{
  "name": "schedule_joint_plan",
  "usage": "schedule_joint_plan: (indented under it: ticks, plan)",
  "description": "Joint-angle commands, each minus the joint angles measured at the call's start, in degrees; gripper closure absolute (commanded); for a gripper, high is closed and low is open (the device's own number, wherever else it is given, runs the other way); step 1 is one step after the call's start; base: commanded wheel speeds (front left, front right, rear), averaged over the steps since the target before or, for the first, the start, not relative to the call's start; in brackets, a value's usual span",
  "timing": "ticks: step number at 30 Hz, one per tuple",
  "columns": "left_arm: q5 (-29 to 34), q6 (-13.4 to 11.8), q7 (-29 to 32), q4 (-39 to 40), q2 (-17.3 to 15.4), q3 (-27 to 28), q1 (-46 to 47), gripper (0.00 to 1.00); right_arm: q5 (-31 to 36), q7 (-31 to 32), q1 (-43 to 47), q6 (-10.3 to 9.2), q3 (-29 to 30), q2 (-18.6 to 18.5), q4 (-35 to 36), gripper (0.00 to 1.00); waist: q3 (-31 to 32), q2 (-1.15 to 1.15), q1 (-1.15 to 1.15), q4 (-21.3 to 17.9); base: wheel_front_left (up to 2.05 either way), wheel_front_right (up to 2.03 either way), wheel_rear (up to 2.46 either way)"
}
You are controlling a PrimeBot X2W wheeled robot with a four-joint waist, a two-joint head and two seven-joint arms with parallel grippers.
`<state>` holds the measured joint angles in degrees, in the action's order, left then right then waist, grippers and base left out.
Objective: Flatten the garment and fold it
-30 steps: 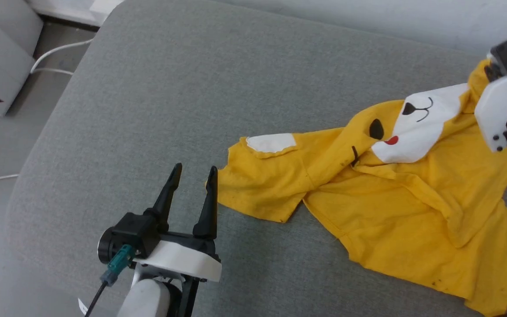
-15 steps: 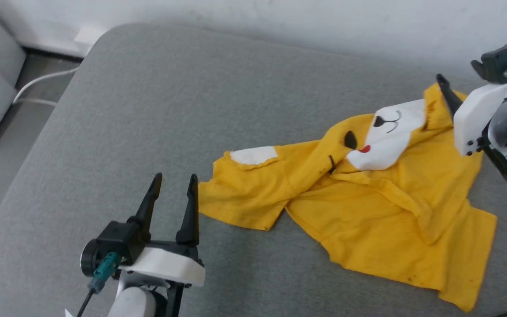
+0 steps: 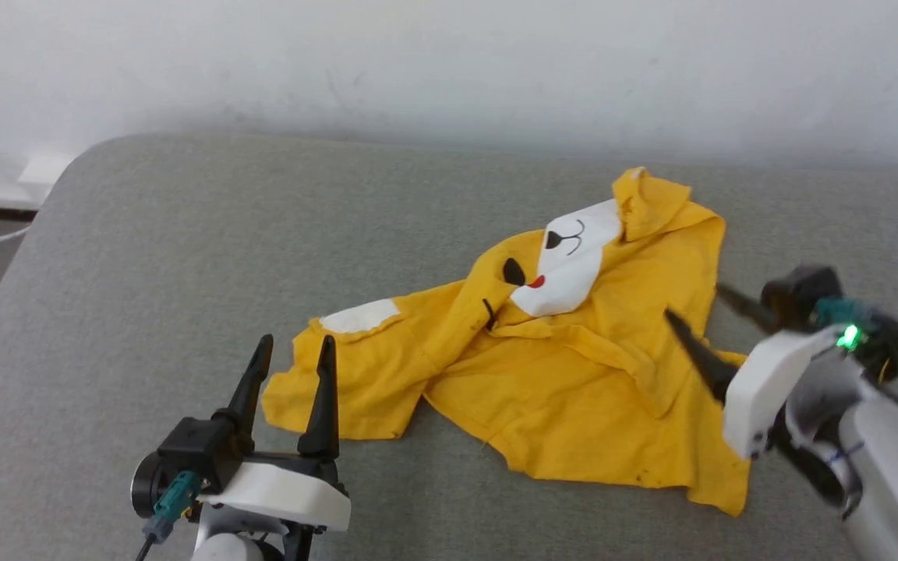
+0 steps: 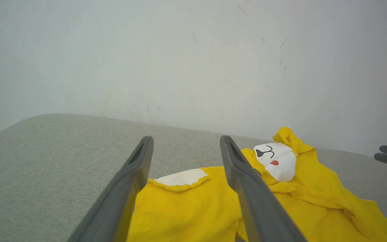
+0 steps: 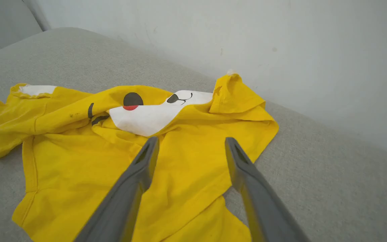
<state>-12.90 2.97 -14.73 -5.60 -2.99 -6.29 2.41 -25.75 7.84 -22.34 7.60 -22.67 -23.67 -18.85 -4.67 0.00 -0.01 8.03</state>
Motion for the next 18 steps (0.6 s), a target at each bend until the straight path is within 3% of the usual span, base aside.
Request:
schedule_joint_plan:
  ticks: [1,8,18]
  plan:
    - [0.6,0.3,-0.3,0.0,0.1,0.1,-0.4,0.0,0.0,0.6,1.0,-0.11,0.2,0.3,1.2,0.0,0.8,0.0,0.01,-1.5,0.0,0.0,0.0]
    - [0.4,0.7,-0.3,-0.9,0.1,-1.1,0.6,0.0,1.3,9.7,8.2,-0.11,0.8,1.6,8.5,0.0,-1.1,0.0,0.01,-0.6,0.0,0.0,0.0]
    - [0.5,0.4,-0.3,-1.2,0.1,-2.4,1.5,0.0,5.4,11.6,8.1,-0.11,2.2,3.1,4.2,0.0,-4.2,0.0,0.01,3.0,0.0,0.0,0.0]
